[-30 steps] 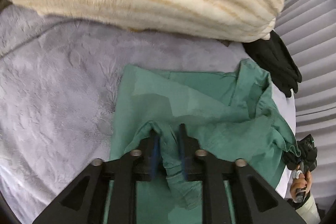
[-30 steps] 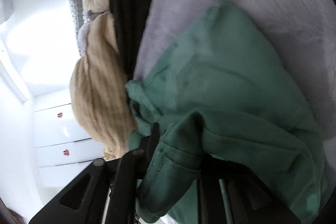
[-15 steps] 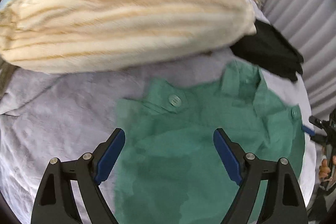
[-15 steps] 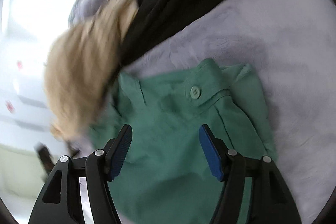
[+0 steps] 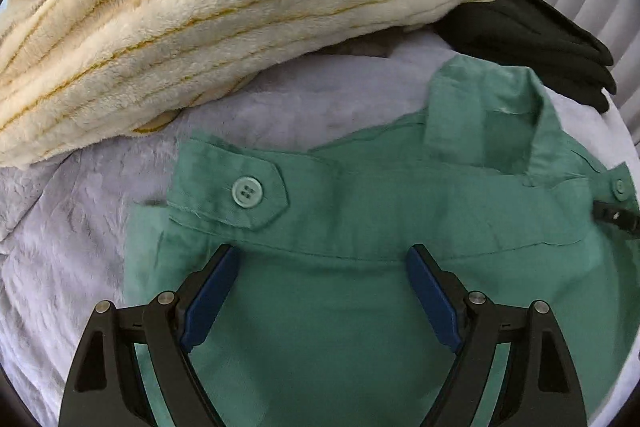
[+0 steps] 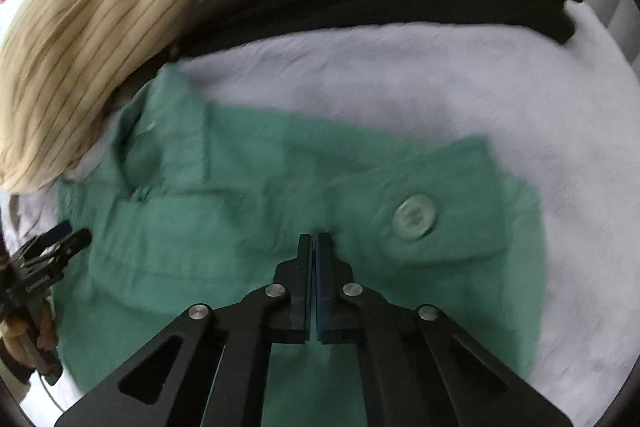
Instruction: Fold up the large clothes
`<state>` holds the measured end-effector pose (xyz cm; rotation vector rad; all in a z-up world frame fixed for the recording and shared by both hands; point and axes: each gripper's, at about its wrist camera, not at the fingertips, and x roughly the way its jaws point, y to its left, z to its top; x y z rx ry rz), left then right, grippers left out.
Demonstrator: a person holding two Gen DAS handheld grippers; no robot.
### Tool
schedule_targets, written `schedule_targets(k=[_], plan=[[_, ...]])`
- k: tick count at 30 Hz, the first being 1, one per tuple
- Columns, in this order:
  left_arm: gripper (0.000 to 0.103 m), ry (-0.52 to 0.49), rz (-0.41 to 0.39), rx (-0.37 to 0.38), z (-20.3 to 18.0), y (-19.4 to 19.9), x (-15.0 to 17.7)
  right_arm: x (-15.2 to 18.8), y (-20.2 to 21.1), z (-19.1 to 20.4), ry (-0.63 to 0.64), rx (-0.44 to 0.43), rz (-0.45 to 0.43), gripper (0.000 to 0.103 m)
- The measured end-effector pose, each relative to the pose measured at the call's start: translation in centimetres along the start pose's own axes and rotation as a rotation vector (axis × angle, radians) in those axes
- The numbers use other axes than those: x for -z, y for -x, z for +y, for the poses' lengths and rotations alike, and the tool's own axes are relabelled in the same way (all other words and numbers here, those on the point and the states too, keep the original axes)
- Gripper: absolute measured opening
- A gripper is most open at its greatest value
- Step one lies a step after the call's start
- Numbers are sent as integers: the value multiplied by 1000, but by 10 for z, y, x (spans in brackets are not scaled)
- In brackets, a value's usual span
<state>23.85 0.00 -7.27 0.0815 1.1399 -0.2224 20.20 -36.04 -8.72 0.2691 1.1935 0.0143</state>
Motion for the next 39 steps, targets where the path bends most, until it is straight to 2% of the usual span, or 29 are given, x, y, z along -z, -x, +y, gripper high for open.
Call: schedule_targets(k=[2,4,6,8,10,15,18,20,23,26,30,34,35,37,39], plan=[[86,-12,-40,-41,1,1,-1,-5,2,-7,-8,42,-21,0],[86,1,-61,-94,8,4,-4,-7,3,-18,-52,2,-8,0],[86,59,-54,-110,23,11,-8,-4,16,-26,-100,-27,-25,0],[86,83,-66,-123,38,23,-8,2,34,-31,-120,-49,-50,5],[86,85,-70,-122,50,35,-5,16,55,-37,-143,-72,-72,5],[86,76,-34,-114,70,61,27,59,75,-39,-152,-67,-37,5],[86,70,11,-157,76,55,51,76,69,-55,-171,5,-6,5],[86,110,51,-194,88,50,68,87,66,-78,-234,13,-12,5],[87,193,78,-182,113,44,85,98,69,-111,-311,10,-36,4],[87,224,79,-169,127,52,91,106,74,-131,-389,-34,-26,4],[87,206,77,-190,134,71,97,114,92,-129,-416,-19,-31,5],[87,217,100,-122,141,93,110,132,107,-113,-435,-63,-15,5],[87,228,110,-80,143,98,114,137,109,-110,-440,-79,-8,7],[87,237,125,-25,143,103,119,150,114,-95,-453,-129,5,25],[87,250,144,35,144,108,127,156,115,-80,-454,-160,7,62]])
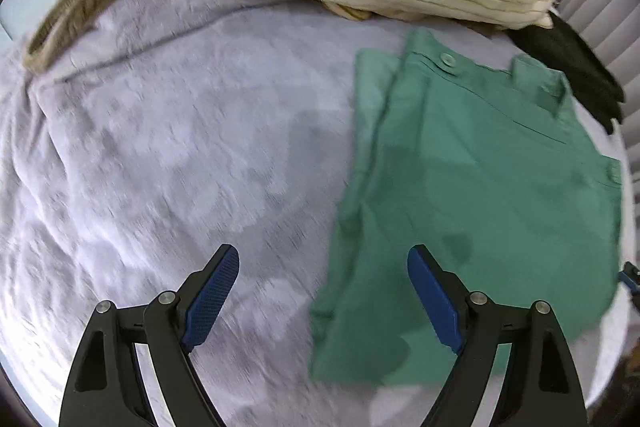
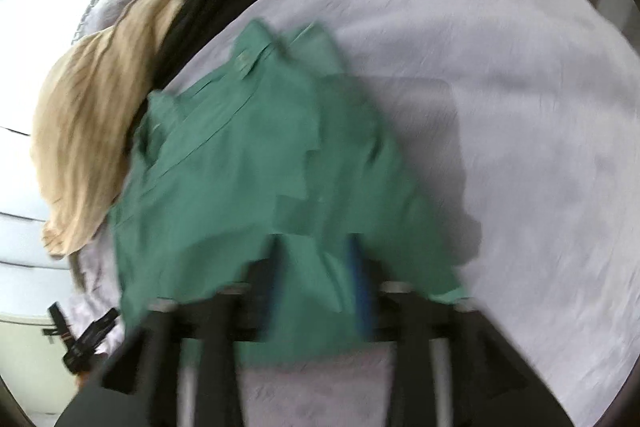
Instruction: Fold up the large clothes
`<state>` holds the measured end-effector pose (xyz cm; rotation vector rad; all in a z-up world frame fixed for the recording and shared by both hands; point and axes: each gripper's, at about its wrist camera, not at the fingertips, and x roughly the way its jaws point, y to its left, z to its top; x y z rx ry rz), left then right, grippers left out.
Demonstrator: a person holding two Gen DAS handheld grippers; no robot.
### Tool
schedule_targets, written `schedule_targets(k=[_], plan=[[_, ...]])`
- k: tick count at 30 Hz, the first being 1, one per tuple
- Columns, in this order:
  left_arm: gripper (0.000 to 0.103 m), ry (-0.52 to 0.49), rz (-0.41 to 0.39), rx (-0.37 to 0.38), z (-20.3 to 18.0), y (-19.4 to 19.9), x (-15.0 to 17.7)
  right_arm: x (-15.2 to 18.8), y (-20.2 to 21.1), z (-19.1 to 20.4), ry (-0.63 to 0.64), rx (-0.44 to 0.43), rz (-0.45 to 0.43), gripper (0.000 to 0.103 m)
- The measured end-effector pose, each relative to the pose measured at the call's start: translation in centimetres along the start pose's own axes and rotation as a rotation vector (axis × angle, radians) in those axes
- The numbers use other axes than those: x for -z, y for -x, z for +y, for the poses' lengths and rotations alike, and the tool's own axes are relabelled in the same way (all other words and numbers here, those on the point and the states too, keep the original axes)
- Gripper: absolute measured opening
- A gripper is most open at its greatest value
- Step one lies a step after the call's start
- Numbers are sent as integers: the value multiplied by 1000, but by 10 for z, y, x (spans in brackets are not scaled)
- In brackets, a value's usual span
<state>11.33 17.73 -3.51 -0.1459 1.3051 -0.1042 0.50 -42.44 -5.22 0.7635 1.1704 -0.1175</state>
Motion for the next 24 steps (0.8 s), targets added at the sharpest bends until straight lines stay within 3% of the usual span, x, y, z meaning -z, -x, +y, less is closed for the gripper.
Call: schedule_targets(k=[2,3,5,7,12,15,18,19,20,21,22,23,24], plan=[[87,6,22,58,1,1,6,18,0,10,3,-68,25,65],[86,2,27,81,-1,1,9,29,-6,17,2,-142,73,65],[73,-28,41,101,-5,0,13,45,-16,30,-11,-239,133,65],[72,-59,57,117,-15,-6,12,66,-35,51,-20,-343,227,65],[72,-127,64,175,-31,-6,19,126,-104,110,-25,-461,440,65],[70,-129,79,195,-29,-10,16,153,-146,133,-104,-507,487,65],[57,-113,100,207,-23,-16,14,156,-158,144,-156,-520,430,65],[45,-100,106,222,-20,-17,13,155,-159,147,-166,-517,402,65],[25,-91,116,236,-18,-20,13,154,-159,148,-180,-516,388,65],[17,-80,132,262,-16,-23,12,153,-160,149,-197,-516,380,63],[13,-73,135,284,-14,-24,13,151,-161,149,-211,-505,380,58],[9,-65,123,308,-13,-22,12,150,-161,149,-214,-490,383,29],[9,-67,109,331,-13,-17,12,148,-161,150,-207,-467,392,12]])
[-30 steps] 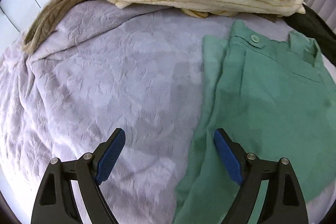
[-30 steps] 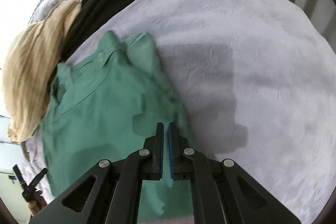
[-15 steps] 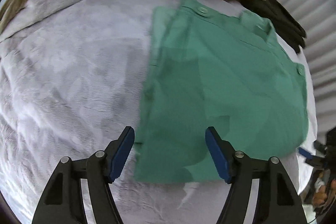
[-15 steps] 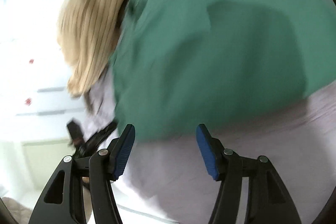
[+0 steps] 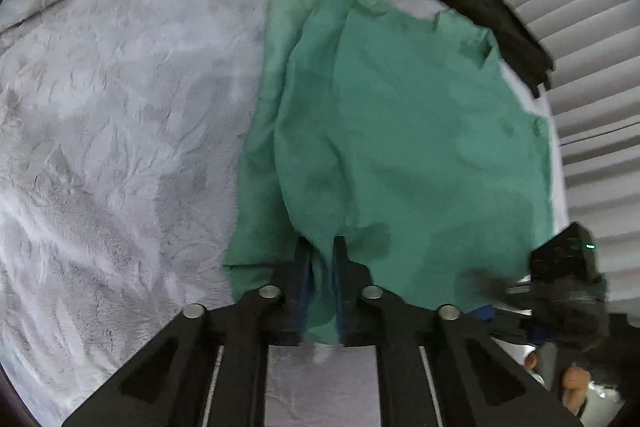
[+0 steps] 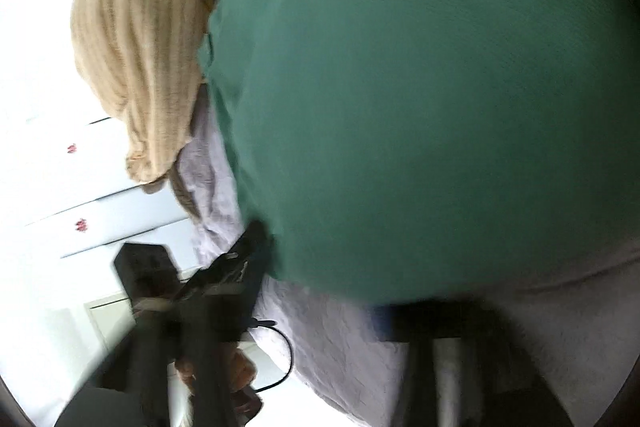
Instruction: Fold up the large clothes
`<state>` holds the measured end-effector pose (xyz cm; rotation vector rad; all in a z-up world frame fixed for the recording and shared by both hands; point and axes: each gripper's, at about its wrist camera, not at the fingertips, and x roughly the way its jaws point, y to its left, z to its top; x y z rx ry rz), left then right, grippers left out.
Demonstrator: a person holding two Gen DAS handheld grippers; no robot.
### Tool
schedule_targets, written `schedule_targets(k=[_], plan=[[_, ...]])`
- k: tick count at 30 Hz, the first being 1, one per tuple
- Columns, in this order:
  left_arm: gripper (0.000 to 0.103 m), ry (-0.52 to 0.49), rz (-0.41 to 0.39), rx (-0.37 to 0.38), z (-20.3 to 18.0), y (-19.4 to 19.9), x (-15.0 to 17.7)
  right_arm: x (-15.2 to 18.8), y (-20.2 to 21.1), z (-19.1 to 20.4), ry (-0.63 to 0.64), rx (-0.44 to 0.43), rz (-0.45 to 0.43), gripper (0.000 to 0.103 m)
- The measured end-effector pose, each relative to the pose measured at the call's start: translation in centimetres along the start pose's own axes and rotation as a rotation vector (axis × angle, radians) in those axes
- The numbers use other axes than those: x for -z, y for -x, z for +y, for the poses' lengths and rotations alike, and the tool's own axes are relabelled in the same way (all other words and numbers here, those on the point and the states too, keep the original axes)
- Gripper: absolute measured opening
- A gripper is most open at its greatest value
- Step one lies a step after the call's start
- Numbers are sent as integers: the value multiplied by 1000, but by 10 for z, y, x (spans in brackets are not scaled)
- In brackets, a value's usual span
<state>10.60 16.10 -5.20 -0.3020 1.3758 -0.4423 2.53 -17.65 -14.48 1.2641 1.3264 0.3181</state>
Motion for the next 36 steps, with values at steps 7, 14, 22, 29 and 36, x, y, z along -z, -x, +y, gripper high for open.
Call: schedule_targets(k=[7,14,22,29,36], plan=[[9,-97,-21,-26,-4,16,22,7,6,9,93,52,24,8],[9,-34,27,-56,23,-3,38,7,-3,-10,87,124,89,8],[9,-22,-36,-193,28,44,37,11,62,22,297,208,81,10],[9,-35,-82,-189,-2,33,17,-54,165,-5,235,443,-206,10],[9,-69,-33,-285,-8,-14,18,-99,209,-62,122,532,-300,8]])
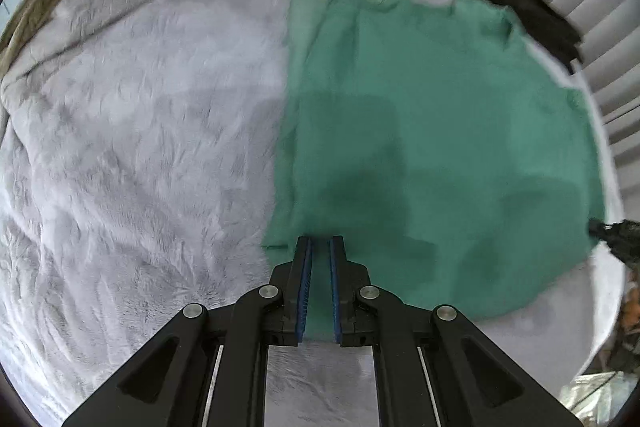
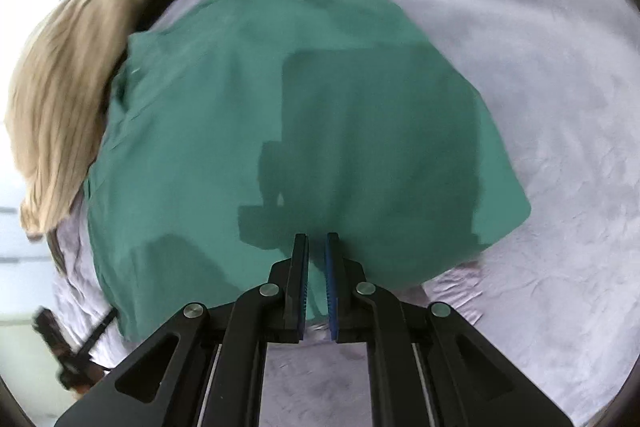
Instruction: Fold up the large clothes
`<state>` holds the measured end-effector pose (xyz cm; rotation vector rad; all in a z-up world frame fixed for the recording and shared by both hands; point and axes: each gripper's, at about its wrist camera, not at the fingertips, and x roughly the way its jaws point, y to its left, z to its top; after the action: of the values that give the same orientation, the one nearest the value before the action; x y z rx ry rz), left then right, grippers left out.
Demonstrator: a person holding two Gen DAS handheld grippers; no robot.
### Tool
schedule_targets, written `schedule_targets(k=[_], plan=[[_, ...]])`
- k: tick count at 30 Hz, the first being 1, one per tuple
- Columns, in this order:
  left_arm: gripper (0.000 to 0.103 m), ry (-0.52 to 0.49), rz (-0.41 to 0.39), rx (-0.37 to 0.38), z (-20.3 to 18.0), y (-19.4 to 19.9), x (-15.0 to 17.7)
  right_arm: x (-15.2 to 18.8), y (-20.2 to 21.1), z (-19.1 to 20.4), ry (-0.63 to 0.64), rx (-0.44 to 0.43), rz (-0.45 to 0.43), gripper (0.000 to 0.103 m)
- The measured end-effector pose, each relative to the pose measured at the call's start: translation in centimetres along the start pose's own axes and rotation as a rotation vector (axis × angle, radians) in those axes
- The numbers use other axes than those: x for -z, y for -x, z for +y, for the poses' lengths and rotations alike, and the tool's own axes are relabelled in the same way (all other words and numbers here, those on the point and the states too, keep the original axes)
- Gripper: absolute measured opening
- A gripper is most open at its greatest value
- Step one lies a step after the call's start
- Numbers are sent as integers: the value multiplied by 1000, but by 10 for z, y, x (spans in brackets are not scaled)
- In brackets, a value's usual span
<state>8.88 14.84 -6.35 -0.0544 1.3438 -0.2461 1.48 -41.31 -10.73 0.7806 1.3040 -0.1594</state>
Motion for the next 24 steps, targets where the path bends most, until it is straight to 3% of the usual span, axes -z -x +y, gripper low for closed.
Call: schedule_targets(k=[1,2,4,6,11,17,19,21,24], plan=[[9,4,7,-18,4,-3,2,-3,-4,-11,-38,-43,9,8],[16,12,10,-42,11,-6,4,-4,-5,-17,-51,-57,7,8],[26,35,5,-51,21,-1,6,-5,-2,-19,-49,-42,-6,8],[26,59,9,-124,36,7,7,-4,2,-21,-60,-32,-16,8],[26,117,19,-124,55,23,15,13,14,-7,-75,-26,-10,9],[26,103,25,-116,38,33,19,35,12,33,-37,-27,31,10],[26,112,36,-89,30,35,22,45,7,49,-6,-28,71,16],[26,126,46,-77,24,36,25,54,4,60,25,-32,102,29],[27,134,68,-68,14,36,29,74,1,80,81,-34,146,40]])
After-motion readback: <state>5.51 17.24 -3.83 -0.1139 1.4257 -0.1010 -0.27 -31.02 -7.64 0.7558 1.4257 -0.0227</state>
